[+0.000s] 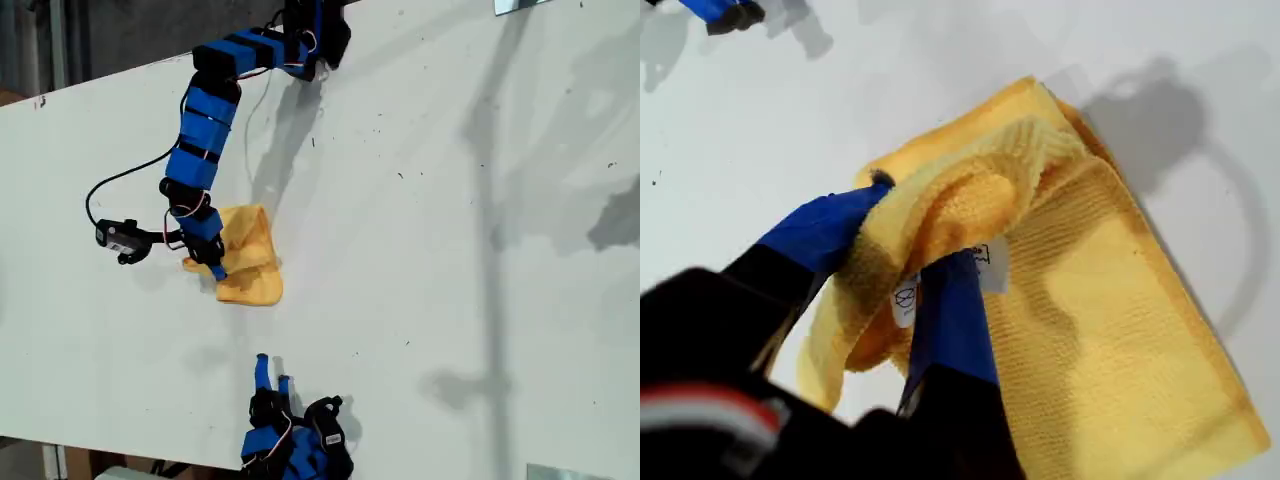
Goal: Grasp corners of a square towel and fold twice.
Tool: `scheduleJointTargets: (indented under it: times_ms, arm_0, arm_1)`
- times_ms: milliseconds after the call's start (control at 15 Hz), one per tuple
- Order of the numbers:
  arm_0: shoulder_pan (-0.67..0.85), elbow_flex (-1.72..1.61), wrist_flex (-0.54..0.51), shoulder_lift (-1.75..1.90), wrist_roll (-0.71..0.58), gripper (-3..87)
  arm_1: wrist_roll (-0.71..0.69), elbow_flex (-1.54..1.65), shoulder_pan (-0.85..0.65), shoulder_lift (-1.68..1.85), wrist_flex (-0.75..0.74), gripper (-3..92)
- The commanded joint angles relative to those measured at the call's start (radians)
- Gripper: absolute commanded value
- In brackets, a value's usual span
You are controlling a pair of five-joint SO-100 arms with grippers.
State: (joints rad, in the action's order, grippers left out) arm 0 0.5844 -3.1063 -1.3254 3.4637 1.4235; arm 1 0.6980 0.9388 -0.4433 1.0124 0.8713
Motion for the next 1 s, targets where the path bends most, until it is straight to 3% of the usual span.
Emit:
scheduleJointTargets:
  times_ms: [0,267,467,533,600,733,867,933]
  arm_0:
    - [0.017,-0.005,0.009,0.005,0.002,34.7]
    - [0.02,-0.005,0.009,0.005,0.003,34.7]
    - [0.02,-0.005,0.009,0.005,0.0,34.8]
    - [0.026,-0.005,0.011,0.005,-0.002,34.8]
    - [0.026,-0.005,0.011,0.005,-0.002,34.9]
    - [0.025,-0.006,0.011,0.005,0.002,34.9]
    - [0.029,-0.006,0.011,0.005,0.003,34.8]
    - [0.032,-0.006,0.011,0.005,0.0,34.8]
  arm_1:
    - [-0.002,-0.074,-0.012,0.043,-0.034,26.1]
    - [-0.003,-0.028,-0.035,0.173,-0.035,31.0]
    - [-0.04,0.187,-0.055,0.439,0.067,31.3]
    - [-0.066,0.137,-0.046,0.434,0.121,31.4]
    - [-0.137,-0.107,-0.011,0.275,0.261,31.3]
    - [-0.137,-0.032,-0.032,0.27,0.249,31.3]
    - [-0.155,-0.078,0.048,0.114,0.253,32.7]
    - [-0.106,0.008,0.057,0.146,0.178,33.2]
